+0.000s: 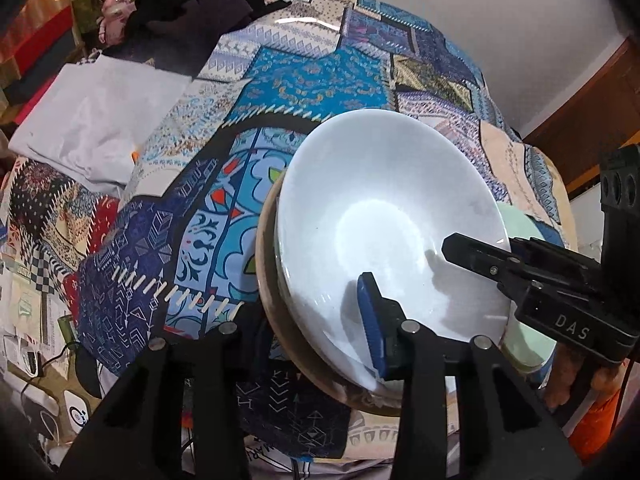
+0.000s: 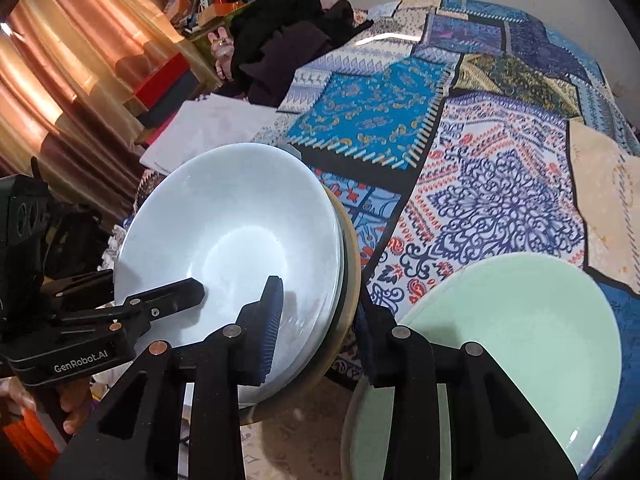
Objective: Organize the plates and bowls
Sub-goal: 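Lower the white bowl into the light green bowl with both tools, then open both tools and pull them back from the stack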
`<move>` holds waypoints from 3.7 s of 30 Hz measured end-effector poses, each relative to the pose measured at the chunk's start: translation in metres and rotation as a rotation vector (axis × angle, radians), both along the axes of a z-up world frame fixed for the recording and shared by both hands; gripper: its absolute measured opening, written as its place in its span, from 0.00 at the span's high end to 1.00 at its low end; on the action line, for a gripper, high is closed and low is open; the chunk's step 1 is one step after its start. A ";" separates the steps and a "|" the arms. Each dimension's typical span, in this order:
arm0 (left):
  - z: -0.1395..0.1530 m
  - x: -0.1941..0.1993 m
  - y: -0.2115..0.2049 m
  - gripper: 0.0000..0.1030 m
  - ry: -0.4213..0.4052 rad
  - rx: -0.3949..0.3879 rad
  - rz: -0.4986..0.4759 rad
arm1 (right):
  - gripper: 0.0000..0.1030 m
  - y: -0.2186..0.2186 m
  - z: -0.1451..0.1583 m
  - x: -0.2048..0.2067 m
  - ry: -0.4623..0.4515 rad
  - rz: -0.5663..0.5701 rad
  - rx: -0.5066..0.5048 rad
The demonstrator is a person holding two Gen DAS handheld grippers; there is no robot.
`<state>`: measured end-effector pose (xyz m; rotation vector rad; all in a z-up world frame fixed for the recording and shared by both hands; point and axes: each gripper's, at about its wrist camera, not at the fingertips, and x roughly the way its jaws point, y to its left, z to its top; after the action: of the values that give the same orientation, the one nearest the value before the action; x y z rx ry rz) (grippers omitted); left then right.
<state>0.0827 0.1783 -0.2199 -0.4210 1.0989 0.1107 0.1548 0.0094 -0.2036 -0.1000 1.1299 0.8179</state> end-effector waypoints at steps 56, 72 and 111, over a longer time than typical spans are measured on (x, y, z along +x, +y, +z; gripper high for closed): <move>0.032 0.062 -0.157 0.62 -0.008 0.047 -0.274 | 0.70 -0.163 0.032 0.008 -0.055 -0.262 0.037; 0.014 0.073 -0.173 0.62 0.026 0.054 -0.309 | 0.70 -0.182 0.016 0.011 -0.014 -0.300 0.021; 0.202 -0.047 -0.170 0.24 -0.661 0.240 -0.169 | 0.27 -0.202 0.183 -0.091 -0.606 -0.300 0.252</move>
<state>0.0355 0.0083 -0.0183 -0.1251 0.4573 -0.0466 0.0635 -0.1922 -0.0202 0.0328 0.4505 0.5949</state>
